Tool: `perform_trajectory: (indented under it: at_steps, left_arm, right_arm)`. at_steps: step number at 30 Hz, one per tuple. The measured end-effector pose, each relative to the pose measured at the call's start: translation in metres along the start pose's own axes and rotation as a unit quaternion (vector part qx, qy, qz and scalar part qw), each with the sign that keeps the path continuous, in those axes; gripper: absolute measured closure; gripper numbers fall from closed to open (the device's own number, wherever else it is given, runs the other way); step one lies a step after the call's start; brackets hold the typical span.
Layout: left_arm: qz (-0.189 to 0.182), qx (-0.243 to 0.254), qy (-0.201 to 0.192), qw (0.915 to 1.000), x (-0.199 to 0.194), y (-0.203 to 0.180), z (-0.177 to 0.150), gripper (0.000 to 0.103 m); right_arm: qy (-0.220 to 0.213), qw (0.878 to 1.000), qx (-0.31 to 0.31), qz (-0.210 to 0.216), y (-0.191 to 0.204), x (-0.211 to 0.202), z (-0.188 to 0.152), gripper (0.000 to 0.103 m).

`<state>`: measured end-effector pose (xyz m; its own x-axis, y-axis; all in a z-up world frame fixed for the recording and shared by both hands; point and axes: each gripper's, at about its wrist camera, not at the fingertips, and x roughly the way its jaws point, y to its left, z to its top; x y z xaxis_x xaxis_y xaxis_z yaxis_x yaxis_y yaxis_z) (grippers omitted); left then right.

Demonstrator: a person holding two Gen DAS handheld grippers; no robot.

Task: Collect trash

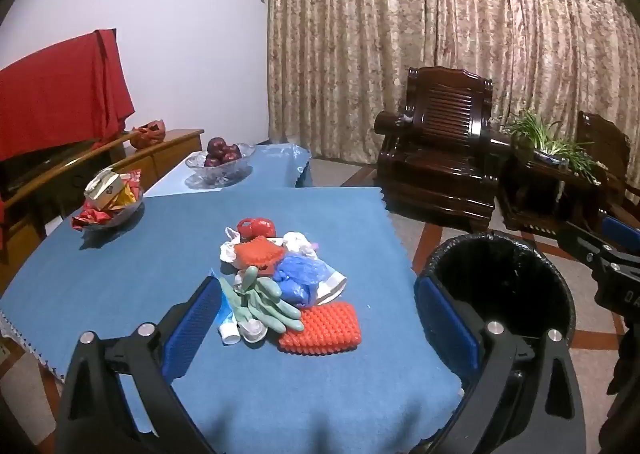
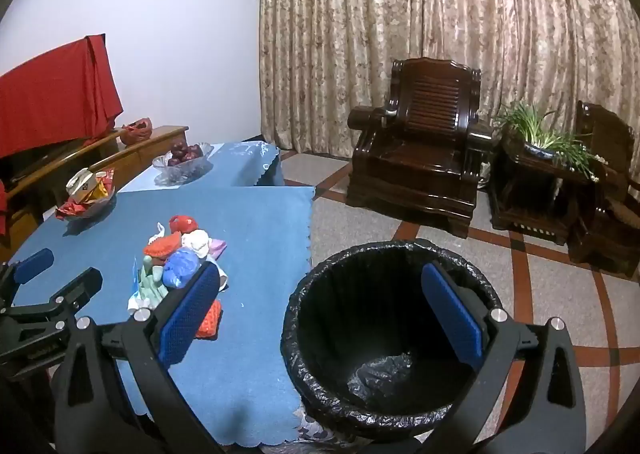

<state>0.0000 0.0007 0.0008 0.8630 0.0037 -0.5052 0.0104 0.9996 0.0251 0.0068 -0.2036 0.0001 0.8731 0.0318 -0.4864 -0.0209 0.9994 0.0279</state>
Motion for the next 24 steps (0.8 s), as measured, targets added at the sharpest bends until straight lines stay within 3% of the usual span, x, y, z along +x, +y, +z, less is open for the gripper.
perform_trajectory:
  at_steps: [24]
  left_arm:
    - [0.002,0.001,-0.010,1.0000,-0.0020,0.0011,-0.0048,0.006]
  right_arm:
    - [-0.006,1.000,0.001,0.000,0.0005,-0.0073,0.0027,0.005]
